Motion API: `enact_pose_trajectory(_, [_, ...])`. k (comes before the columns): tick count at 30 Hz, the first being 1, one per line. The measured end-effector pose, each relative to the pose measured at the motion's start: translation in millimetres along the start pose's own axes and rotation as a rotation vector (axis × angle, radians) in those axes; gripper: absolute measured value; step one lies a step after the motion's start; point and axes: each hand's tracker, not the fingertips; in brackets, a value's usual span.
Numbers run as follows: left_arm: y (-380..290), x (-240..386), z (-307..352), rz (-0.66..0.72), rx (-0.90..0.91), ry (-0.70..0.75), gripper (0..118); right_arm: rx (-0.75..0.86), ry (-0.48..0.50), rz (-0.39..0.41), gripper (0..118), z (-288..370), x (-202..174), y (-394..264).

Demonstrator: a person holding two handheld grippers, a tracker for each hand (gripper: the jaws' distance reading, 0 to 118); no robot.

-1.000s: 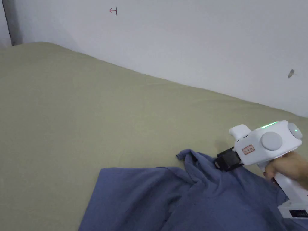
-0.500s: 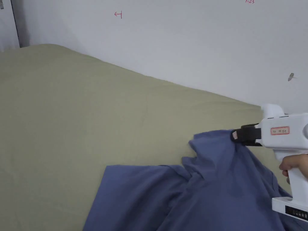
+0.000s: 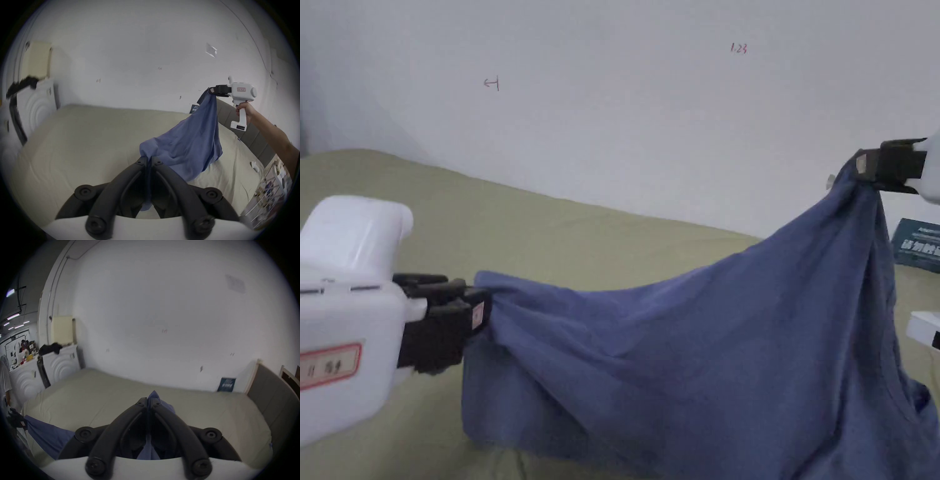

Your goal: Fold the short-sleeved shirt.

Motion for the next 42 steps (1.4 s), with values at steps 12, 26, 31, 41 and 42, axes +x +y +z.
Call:
enact_pose_trajectory(12, [181.3,-17.9,-66.7,-0.216,0.136,0.066,4,0.227,-0.158,0.024,5,31.3,19.4,106.8])
enact_pose_trajectory(26, [298.8,-41.3,-95.7,-0.112,0.339,0.225,4,0.383,-0.205,0.022,5,51.9,4.9,184.7])
enact_pose_trajectory(31, [290.9,-50.1,-83.8,-0.082,0.367,0.226,4,0.369,-0.186,0.084,5,74.3,-11.6,179.4])
enact_pose_trajectory(41, [158.1,-67.7,-52.5,-0.06,0.182,0.193,4,0.224,-0.094,0.009,5,129.3,-32.2,78.3])
enact_pose_trajectory(42, [143.4,-68.4,-48.0,-0.051,0.157,0.179,4,0.206,-0.088,-0.003,5,135.5,-34.0,64.3])
